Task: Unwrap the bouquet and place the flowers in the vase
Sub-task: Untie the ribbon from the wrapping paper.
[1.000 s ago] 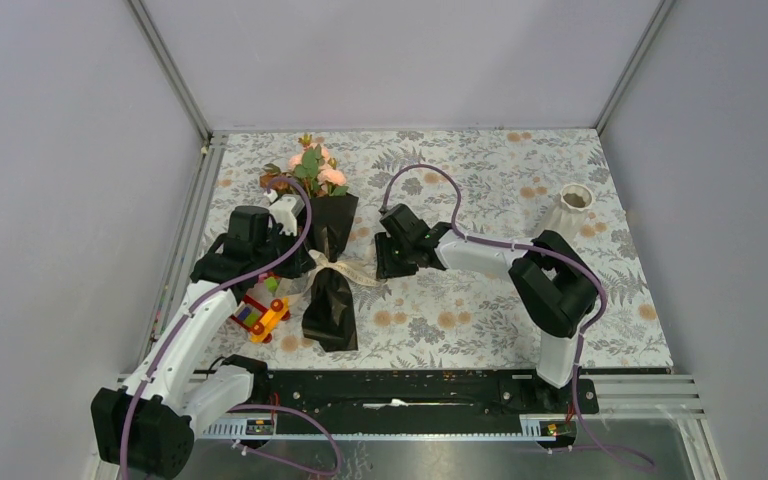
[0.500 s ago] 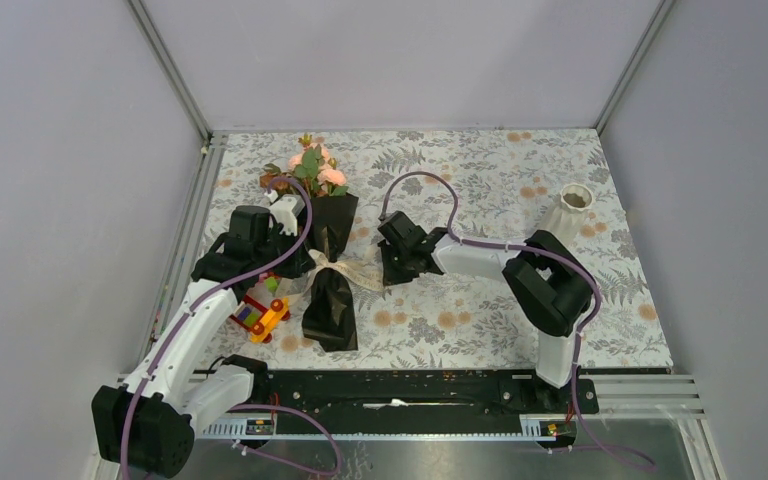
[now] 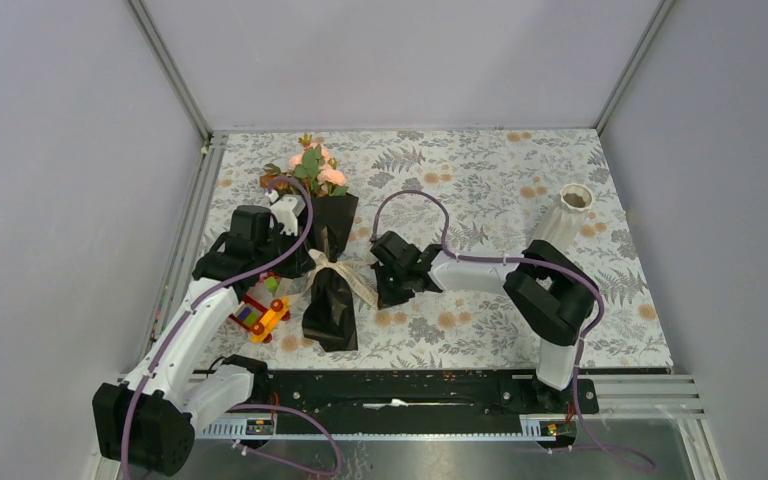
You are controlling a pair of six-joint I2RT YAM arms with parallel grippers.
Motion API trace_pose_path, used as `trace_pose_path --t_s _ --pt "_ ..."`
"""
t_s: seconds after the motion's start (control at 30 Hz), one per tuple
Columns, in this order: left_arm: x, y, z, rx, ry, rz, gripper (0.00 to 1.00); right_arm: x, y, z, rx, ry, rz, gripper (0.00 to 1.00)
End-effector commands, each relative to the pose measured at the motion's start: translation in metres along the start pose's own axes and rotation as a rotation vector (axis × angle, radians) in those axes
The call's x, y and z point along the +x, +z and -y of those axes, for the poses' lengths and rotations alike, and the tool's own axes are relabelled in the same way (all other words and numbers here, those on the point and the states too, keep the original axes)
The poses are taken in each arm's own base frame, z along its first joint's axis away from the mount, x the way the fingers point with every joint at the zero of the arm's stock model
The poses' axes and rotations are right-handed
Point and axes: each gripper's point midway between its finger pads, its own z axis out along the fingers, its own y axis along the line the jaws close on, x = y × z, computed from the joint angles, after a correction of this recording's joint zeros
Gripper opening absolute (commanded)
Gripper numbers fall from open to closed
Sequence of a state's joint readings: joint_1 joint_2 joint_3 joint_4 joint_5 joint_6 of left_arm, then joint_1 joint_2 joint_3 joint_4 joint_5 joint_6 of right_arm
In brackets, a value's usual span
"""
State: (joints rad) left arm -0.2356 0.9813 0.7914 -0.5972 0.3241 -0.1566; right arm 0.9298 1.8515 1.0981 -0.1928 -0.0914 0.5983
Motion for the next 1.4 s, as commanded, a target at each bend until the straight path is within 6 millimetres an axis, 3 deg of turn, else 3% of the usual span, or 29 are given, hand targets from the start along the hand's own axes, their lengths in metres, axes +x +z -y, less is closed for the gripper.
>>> trace_pose_path --t_s 0.0,0.13,0.33,0.53,0.93,1.1,1.37 --pt "-0.005 0.001 -0.004 -0.012 0.013 0.013 0.00 0.008 -0.013 -0.020 -0.068 0.010 -0.011 0.00" --pt "-0.004 0.002 -0.003 -0.010 0.012 0.008 0.00 0.006 -0.018 -0.026 -0.089 0.015 0.000 0.00" --pt "-0.004 0.002 -0.003 -0.008 0.011 0.005 0.00 -0.018 -0.040 -0.033 -0.089 -0.006 0.093 0.29" --pt "-0.004 0.001 -0.002 -0.005 0.012 0.008 0.00 -0.055 -0.055 -0.036 -0.084 0.031 0.194 0.43" --pt "-0.005 0.000 0.003 0.021 0.013 0.010 0.00 -0.119 -0.040 -0.028 -0.159 0.463 0.415 0.46" --pt "-0.005 0.000 0.005 0.036 0.013 0.009 0.00 -0.129 -0.025 -0.030 -0.186 0.598 0.429 0.45" --pt "-0.003 0.002 0.010 0.065 0.004 0.000 0.00 -0.126 -0.006 -0.014 -0.156 0.787 0.440 0.45"
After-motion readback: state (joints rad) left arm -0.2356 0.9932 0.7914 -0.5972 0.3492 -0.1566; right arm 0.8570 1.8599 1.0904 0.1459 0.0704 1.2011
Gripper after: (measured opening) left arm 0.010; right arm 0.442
